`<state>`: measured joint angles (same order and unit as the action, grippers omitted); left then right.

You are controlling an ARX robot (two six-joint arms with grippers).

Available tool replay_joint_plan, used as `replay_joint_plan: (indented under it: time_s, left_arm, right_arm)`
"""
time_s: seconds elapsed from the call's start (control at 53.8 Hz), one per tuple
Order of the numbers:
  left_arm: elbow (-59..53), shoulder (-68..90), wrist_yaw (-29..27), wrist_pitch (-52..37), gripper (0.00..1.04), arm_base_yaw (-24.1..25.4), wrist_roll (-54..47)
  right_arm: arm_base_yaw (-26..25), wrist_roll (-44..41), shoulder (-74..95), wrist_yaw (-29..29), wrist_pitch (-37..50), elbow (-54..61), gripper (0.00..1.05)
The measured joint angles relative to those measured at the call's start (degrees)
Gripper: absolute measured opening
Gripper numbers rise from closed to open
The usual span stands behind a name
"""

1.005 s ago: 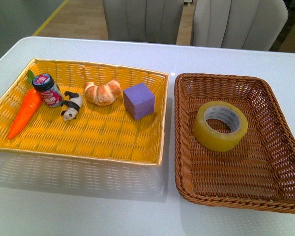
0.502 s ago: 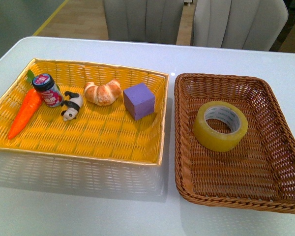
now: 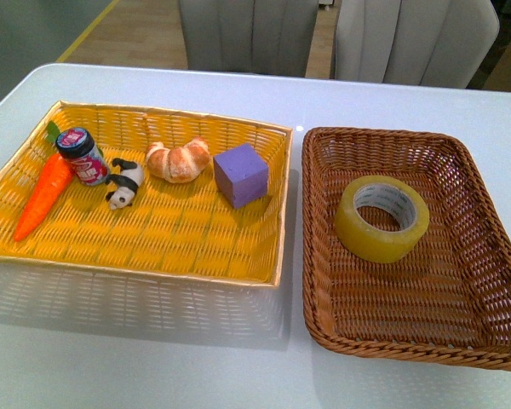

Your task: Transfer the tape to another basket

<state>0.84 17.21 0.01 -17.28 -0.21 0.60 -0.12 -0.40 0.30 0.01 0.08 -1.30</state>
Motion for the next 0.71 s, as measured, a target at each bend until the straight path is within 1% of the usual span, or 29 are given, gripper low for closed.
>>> replay_joint_plan:
  time_s: [0.428,0.465,0.502,0.54,0.707]
  left_arm:
    - [0.0,-7.17,0.0,7.19,0.02,0.0,0.0]
    - [0.0,-9.07,-0.04,9.64,0.02,0.0,0.0]
    - [0.0,-12.39,0.0,14.36,0.02,0.0,0.0]
    - [0.0,-14.82,-0.02,16.55,0.02,0.0,-0.02]
    - [0.0,-16.31,-0.02,17.29,0.02,0.0,-0.02]
  right_arm:
    - [0.0,0.0,0.0,0.0,0.0,0.0,0.96]
    - [0.0,0.0,0.0,0.0,0.0,0.0,0.96]
    - [0.0,0.0,-0.02,0.0,0.0,0.0,0.96]
    - [0.0,0.0,0.0,0.0,0.0,0.0,0.96]
    - [0.0,0.0,0.02,0.0,0.0,0.0,0.96]
